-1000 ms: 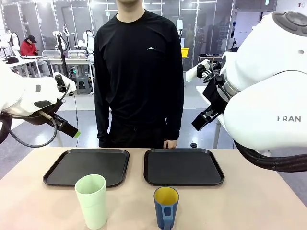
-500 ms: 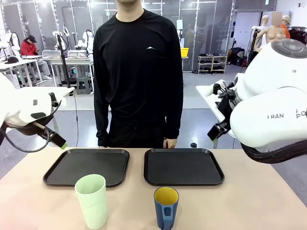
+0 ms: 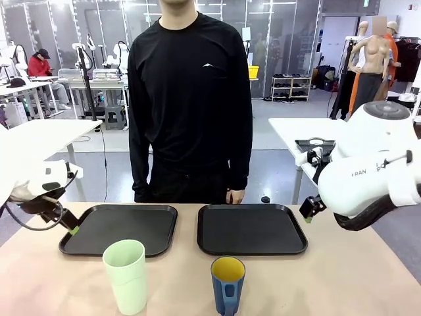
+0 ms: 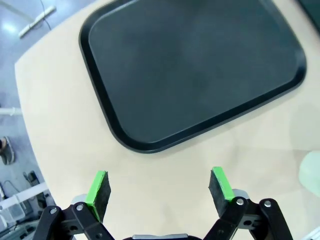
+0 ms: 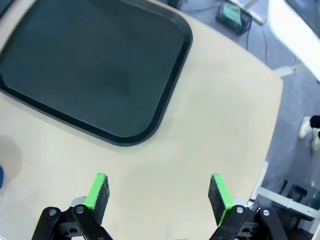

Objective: Sort and store the cups by type.
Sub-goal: Pick up the Reusable plastic cup.

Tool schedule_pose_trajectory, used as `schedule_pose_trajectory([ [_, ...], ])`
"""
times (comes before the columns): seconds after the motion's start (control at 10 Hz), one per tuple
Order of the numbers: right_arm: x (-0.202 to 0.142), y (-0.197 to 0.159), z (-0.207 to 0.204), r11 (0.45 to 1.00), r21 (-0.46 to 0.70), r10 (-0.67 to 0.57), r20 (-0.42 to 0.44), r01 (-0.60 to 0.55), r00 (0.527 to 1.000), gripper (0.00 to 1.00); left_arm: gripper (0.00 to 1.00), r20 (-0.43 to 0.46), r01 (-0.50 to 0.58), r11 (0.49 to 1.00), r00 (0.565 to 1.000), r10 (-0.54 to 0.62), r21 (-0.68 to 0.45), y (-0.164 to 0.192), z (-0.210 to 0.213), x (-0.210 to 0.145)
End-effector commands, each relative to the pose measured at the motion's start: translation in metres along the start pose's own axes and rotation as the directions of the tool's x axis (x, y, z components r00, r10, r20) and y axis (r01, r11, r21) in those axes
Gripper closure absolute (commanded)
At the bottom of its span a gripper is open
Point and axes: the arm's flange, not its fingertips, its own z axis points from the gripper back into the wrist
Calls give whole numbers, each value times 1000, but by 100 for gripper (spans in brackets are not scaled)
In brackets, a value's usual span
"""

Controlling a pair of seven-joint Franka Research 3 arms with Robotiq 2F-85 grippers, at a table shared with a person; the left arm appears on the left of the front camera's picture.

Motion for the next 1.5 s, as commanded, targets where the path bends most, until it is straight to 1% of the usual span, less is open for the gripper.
schedule_pose_trajectory([
  [0.0, 0, -3, -15, 999, 16, -42, -1, 42, 999, 0, 0, 7, -38, 999, 999, 38, -4, 7, -10, -15],
  [0.3, -3, -7, -25, 998, 32, -58, -14, 58, 998, 0, 0, -5, -46, 999, 999, 46, -13, 14, -16, -24],
  [0.5, -1, -3, -24, 998, 19, -53, 0, 53, 999, 0, 0, 9, -47, 998, 999, 47, -30, 14, -16, -20],
  [0.6, -5, -3, -24, 999, 25, -45, -32, 46, 998, 0, 0, -28, -54, 999, 998, 53, -7, 14, -15, -10],
  [1.4, -5, -3, -24, 999, 25, -45, -32, 46, 998, 0, 0, -28, -54, 999, 998, 53, -7, 14, -15, -10],
])
